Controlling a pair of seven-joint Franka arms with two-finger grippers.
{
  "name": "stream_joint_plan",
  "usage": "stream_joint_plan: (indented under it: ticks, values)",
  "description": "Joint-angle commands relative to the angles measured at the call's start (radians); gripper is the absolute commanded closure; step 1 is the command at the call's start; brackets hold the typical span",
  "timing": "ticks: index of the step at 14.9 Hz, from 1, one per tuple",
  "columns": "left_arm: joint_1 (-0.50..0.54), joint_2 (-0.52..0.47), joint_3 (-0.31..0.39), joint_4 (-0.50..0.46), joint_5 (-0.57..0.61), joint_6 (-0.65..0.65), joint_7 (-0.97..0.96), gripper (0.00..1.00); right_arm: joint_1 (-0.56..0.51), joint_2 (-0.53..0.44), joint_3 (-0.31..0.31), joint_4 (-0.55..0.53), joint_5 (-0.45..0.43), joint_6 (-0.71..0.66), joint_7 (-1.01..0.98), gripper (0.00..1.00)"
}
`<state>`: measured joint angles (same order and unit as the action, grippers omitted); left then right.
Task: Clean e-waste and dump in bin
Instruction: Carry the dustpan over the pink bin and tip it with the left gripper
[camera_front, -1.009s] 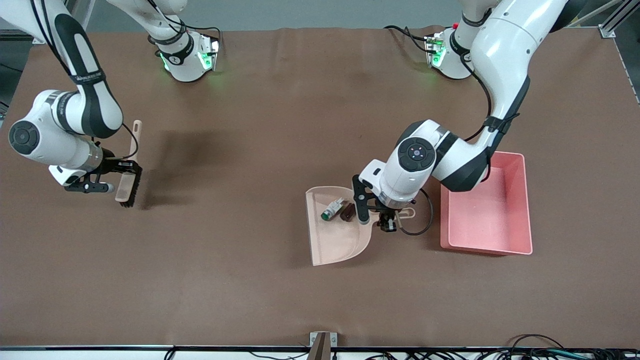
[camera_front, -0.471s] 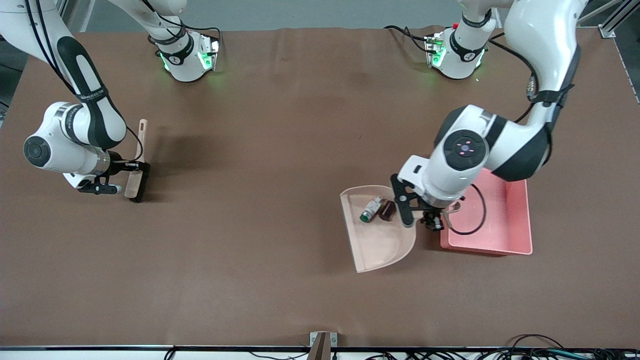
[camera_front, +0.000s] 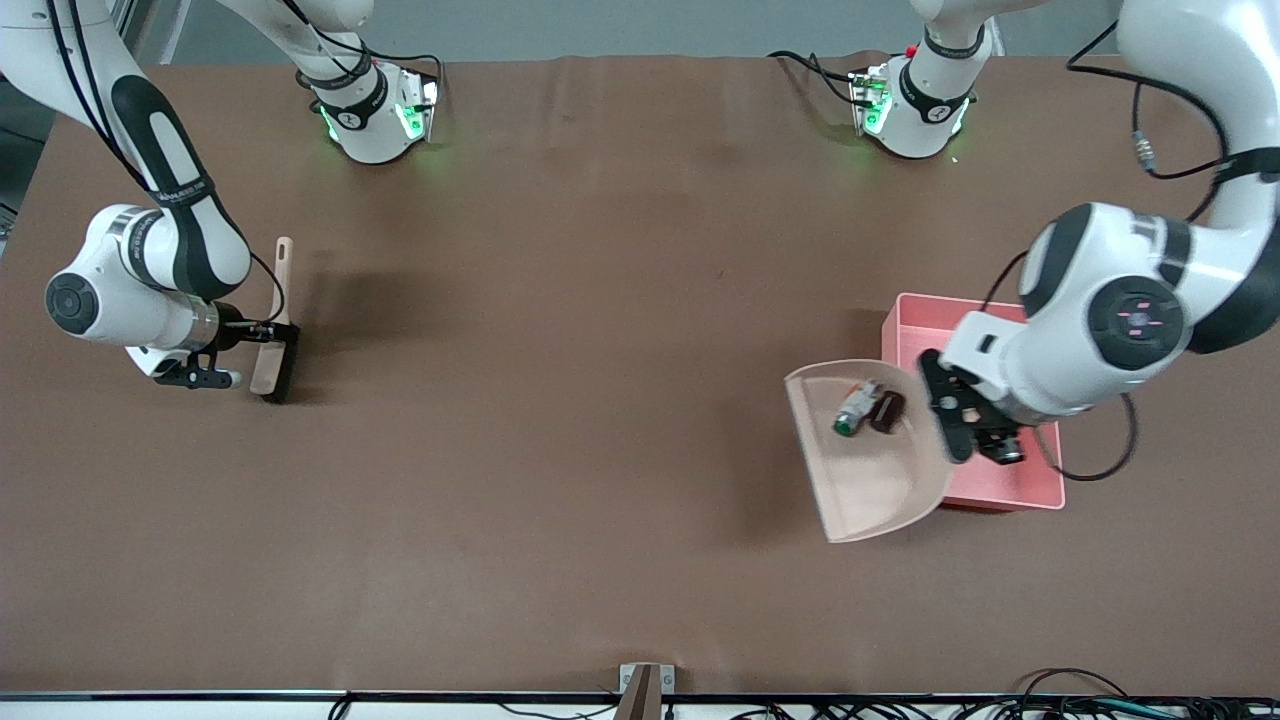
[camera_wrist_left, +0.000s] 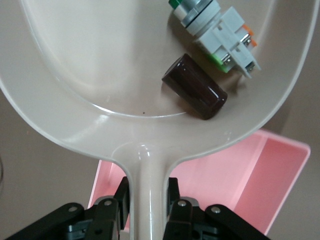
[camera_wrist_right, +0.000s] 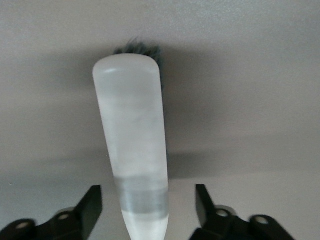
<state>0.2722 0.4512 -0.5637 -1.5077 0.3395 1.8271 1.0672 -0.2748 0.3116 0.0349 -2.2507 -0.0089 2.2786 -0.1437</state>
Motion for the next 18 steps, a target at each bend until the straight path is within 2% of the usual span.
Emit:
stream_joint_plan:
  ticks: [1,5,10,13,16,18]
  values:
    - [0.089,-0.068,-0.013,-0.049,-0.002,-0.019,0.126,1.0,-0.03,0.0,0.022,-0.001,0.017,0.004,0.001,0.0]
    - [0.198,-0.094,-0.013,-0.092,0.058,0.004,0.264,1.0,-0.027,0.0,0.022,0.003,0.017,-0.001,0.004,0.0]
    - [0.321,-0.123,-0.012,-0.221,0.159,0.141,0.347,1.0,-0.021,-0.022,0.025,0.043,0.041,-0.049,0.013,0.0]
    - [0.351,-0.109,-0.012,-0.265,0.317,0.198,0.346,1.0,-0.017,-0.045,0.025,0.176,0.041,-0.209,0.016,0.0]
    - [0.352,-0.12,-0.007,-0.296,0.34,0.192,0.315,1.0,0.012,-0.04,0.025,0.351,0.04,-0.384,0.047,0.0]
    - [0.351,-0.123,-0.01,-0.296,0.421,0.179,0.289,1.0,0.023,-0.055,0.028,0.429,0.04,-0.448,0.07,0.0]
